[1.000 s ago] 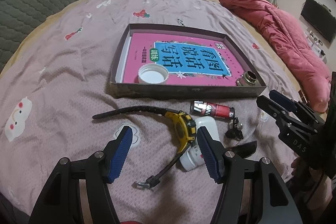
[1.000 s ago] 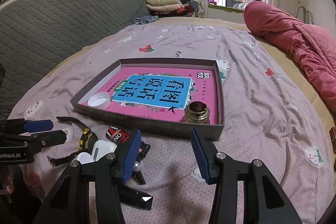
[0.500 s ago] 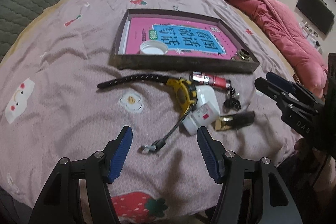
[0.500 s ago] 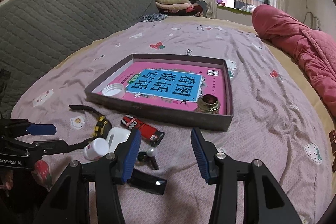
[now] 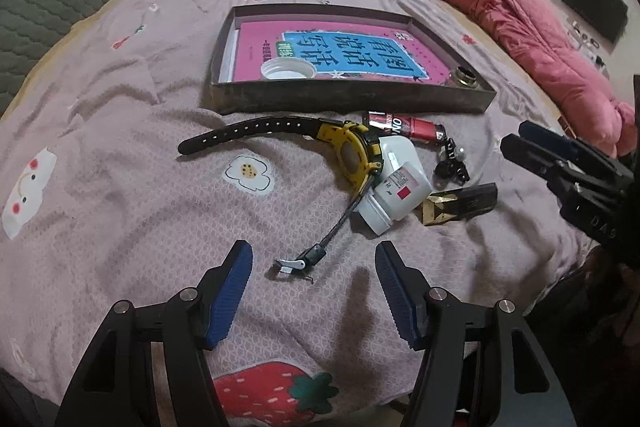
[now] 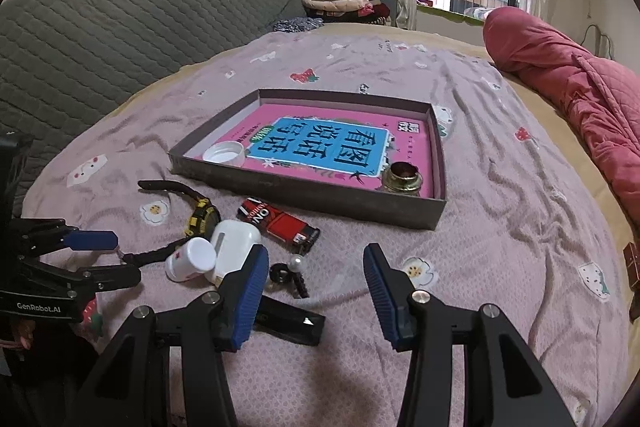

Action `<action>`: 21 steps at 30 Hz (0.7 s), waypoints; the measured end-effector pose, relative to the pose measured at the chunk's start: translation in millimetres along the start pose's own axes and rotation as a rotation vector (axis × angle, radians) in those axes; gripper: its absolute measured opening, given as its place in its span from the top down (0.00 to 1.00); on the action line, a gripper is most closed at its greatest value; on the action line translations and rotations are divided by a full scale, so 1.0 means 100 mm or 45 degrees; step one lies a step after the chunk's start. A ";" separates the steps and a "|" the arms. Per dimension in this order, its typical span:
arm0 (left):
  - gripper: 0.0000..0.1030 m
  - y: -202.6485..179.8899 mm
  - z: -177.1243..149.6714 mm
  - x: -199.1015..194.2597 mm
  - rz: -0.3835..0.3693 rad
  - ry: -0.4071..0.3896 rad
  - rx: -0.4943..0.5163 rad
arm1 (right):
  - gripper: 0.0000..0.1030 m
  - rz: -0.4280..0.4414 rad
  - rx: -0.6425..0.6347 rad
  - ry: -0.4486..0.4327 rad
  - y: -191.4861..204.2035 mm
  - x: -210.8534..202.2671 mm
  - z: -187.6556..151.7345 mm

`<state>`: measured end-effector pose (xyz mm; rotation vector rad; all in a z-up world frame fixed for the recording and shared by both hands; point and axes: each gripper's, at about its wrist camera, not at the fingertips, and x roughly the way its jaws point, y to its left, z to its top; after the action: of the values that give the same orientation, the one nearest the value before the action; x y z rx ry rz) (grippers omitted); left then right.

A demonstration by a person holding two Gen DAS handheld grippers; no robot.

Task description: Organize rigid objects

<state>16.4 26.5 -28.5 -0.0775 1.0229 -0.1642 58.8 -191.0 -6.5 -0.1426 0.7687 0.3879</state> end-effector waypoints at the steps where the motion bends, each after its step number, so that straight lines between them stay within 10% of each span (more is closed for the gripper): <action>1: 0.37 0.00 0.01 0.01 0.000 0.002 0.001 | 0.52 0.001 0.006 0.004 -0.01 0.01 0.00; 21: 0.66 -0.08 0.18 0.28 0.057 0.087 0.121 | 0.52 0.019 0.098 0.012 -0.15 0.03 -0.01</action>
<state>45.6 13.6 -41.6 0.0373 1.0824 -0.1752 65.9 -203.8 -9.8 -0.0669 0.7934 0.3712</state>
